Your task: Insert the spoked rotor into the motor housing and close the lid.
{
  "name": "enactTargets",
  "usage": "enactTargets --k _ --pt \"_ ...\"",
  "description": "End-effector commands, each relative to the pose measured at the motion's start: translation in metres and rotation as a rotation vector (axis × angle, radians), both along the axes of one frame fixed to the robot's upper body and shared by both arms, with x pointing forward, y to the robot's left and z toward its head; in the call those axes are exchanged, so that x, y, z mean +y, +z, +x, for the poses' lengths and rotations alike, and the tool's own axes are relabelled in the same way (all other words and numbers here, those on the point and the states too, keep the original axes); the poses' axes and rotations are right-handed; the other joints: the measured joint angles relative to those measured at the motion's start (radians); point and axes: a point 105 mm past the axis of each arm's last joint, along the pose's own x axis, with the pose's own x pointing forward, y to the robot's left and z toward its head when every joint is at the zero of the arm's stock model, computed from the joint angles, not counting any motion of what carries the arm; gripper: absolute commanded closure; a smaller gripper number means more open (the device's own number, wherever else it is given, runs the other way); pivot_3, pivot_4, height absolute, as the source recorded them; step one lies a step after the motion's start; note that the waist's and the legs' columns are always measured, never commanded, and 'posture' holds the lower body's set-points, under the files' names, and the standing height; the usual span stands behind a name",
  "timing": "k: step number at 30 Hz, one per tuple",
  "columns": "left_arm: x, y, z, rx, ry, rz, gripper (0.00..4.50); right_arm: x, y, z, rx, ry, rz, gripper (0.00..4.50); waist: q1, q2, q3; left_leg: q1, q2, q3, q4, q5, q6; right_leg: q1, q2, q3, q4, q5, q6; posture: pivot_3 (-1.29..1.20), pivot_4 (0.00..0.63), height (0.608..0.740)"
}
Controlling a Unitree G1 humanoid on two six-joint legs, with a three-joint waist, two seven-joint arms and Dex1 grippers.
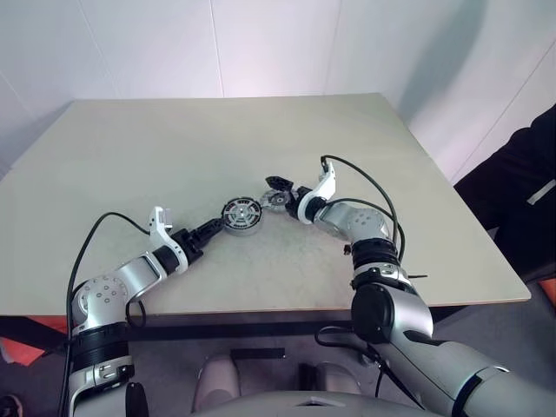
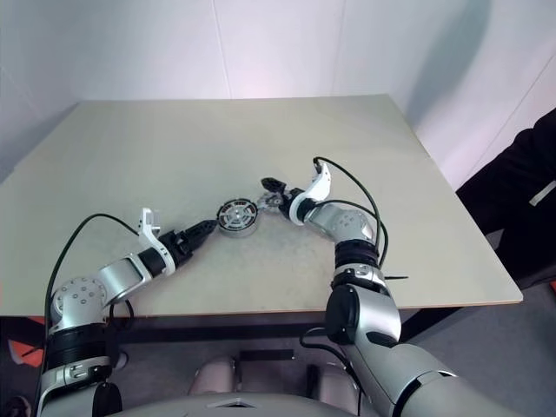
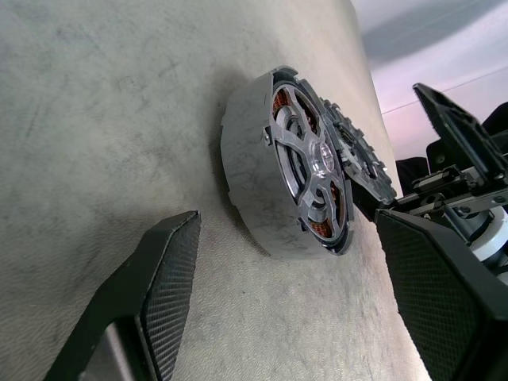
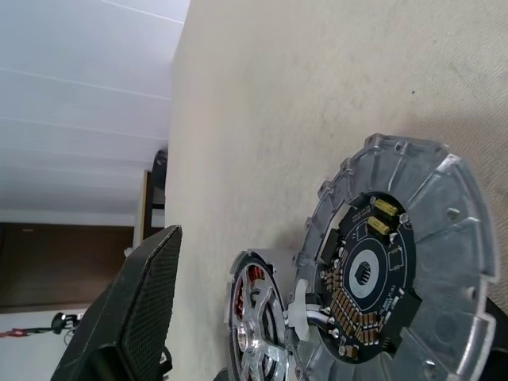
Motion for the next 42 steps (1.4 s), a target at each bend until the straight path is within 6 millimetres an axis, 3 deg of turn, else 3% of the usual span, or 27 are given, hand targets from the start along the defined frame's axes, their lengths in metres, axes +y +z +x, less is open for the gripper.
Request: enactTargets --k 1,4,6,10,13,27,31,36,39,42 --pt "0.001 0.012 0.003 -0.052 -0.002 0.009 0.79 0.002 0.028 0.008 -0.098 -0.003 0.034 0.04 0.000 0.000 0.000 0.000 0.000 0.000 0.000 0.000 0.000 0.000 0.000 0.000 0.000 0.000 0.000 0.00 0.000 0.740" --pt "0.001 0.012 0.003 -0.052 -0.002 0.010 0.79 0.000 0.035 0.011 -0.132 -0.025 0.055 0.04 0.000 0.000 0.000 0.000 0.000 0.000 0.000 0.000 0.000 0.000 0.000 0.000 0.000 0.000 0.000 0.00 0.000 0.740" --pt "0.001 0.011 0.002 -0.051 -0.002 0.010 0.79 0.002 0.055 0.008 -0.217 -0.001 0.131 0.04 0.000 0.000 0.000 0.000 0.000 0.000 0.000 0.000 0.000 0.000 0.000 0.000 0.000 0.000 0.000 0.00 0.000 0.740" --pt "0.001 0.010 0.002 -0.049 -0.003 0.011 0.79 0.018 0.093 -0.017 -0.376 0.168 0.255 0.04 0.000 0.000 0.000 -0.001 0.000 0.000 0.000 0.000 0.000 -0.001 0.000 0.000 0.000 0.000 0.000 0.00 0.000 0.740" --pt "0.001 0.010 0.002 -0.047 -0.002 0.013 0.79 0.029 0.104 -0.037 -0.441 0.277 0.267 0.04 0.001 -0.001 0.000 0.000 0.000 0.000 0.000 -0.001 0.001 0.001 0.000 0.000 0.000 0.000 0.000 0.00 0.000 0.740" --pt "0.008 0.009 0.001 -0.045 0.001 0.023 0.79 0.026 0.099 -0.028 -0.485 0.219 0.152 0.04 0.002 -0.001 -0.001 0.003 0.000 0.000 0.001 0.000 0.001 0.003 0.000 0.000 0.000 -0.003 0.006 0.00 0.000 0.740" --pt "0.004 0.008 0.000 -0.044 -0.006 0.020 0.79 0.011 0.074 -0.006 -0.341 0.086 0.050 0.04 0.001 -0.001 -0.001 0.003 0.000 0.000 0.001 0.000 0.001 0.003 0.000 0.000 0.000 -0.002 0.004 0.00 0.000 0.740" --pt "0.004 0.007 0.000 -0.041 -0.005 0.018 0.79 -0.018 0.036 0.001 -0.133 -0.018 -0.063 0.04 0.002 -0.001 -0.001 0.002 0.000 0.000 0.001 0.000 0.001 0.003 0.000 0.000 0.000 -0.003 0.005 0.00 0.000 0.740" --pt "0.003 0.005 0.000 -0.039 -0.006 0.017 0.79 -0.029 0.031 -0.005 -0.110 -0.022 -0.095 0.04 0.002 -0.001 -0.001 0.002 0.000 0.000 0.001 0.000 0.001 0.003 0.000 0.000 0.000 -0.002 0.005 0.00 0.000 0.740" --pt "0.001 0.003 -0.002 -0.036 -0.009 0.016 0.79 -0.036 0.040 -0.018 -0.142 0.024 -0.108 0.04 0.003 -0.001 -0.001 0.002 0.000 0.000 0.001 0.000 0.001 0.003 0.000 0.000 0.000 -0.002 0.005 0.00 0.000 0.740"
